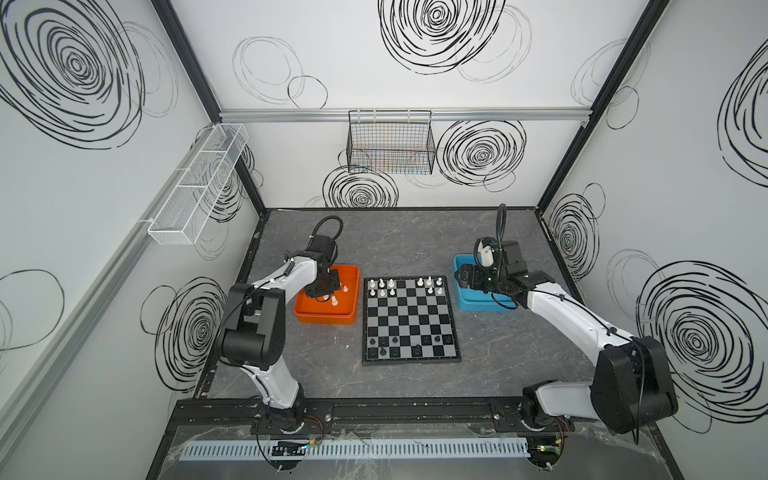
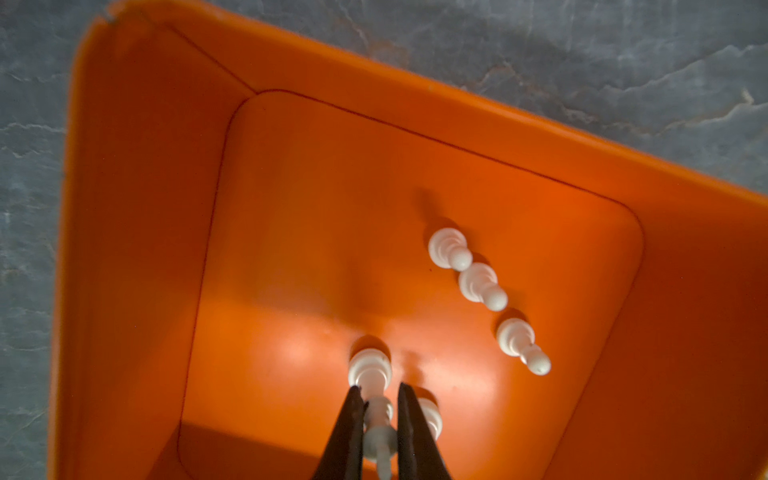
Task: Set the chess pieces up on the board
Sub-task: 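Lower the left gripper into the orange tray and grasp a white piece, then lift the white piece with the left gripper and carry it over the chessboard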
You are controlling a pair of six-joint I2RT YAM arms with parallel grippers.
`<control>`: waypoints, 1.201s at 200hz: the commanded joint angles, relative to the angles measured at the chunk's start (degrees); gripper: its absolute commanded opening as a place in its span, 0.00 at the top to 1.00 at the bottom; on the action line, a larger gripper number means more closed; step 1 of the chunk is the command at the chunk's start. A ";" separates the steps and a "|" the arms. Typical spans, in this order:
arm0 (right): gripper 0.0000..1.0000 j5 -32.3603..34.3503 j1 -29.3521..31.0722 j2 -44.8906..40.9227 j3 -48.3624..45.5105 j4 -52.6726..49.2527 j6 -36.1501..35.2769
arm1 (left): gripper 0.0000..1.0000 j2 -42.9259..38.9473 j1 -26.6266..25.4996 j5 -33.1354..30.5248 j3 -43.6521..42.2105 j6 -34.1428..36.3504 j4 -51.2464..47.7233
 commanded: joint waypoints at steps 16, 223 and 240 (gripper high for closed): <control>0.05 -0.10 -0.44 0.31 0.26 -1.64 -0.45 | 0.95 -1.63 -0.31 -0.93 1.49 0.39 -1.80; 0.06 0.01 -1.76 1.98 3.13 -2.94 -2.25 | 0.92 -3.67 -12.32 4.78 16.04 -2.84 -5.21; 0.06 -0.03 -2.00 1.91 3.11 -3.05 -2.31 | 0.91 -1.13 -15.75 5.05 18.87 -3.60 -4.96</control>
